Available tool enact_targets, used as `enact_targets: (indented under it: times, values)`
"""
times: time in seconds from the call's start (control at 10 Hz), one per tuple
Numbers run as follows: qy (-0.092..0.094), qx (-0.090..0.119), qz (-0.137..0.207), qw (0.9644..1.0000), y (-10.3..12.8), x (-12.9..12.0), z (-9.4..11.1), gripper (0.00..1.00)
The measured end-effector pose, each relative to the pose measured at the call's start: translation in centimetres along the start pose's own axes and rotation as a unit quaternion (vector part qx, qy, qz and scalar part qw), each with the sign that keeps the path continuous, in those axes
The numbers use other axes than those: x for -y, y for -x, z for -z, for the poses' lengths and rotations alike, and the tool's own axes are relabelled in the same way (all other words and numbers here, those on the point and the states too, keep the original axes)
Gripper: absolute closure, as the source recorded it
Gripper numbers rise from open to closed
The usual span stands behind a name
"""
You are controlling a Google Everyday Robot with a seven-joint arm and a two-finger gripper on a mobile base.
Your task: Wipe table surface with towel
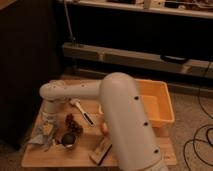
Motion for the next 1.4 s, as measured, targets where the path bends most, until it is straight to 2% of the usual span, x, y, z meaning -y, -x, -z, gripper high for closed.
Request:
enact_targets:
  times: [0.1, 0.3, 0.5, 0.7, 1.0, 1.1, 1.2, 1.4]
  values:
    - [0.004, 0.000, 0.016, 0.9999, 2.1, 1.7, -0.3, 1.00]
    - [0.008, -0.003, 0.016, 0.9998, 3.1, 4.0, -0.4, 1.00]
    - [0.008, -0.006, 0.002, 0.9999, 2.7, 5.8, -0.1, 1.00]
    - [0.007, -0.009, -0.022, 0.9997, 0.9, 6.1, 0.6, 1.00]
    - [0.006, -0.008, -0.063, 0.9980, -4.0, 3.4, 1.8, 1.00]
    - [0.008, -0.005, -0.075, 0.9972, -6.0, 1.7, 2.3, 1.00]
    - [0.013, -0.005, -0.075, 0.9971, -6.8, 0.3, 2.4, 1.00]
    - [0.024, -0.010, -0.062, 0.9977, -6.8, -2.2, 2.0, 1.00]
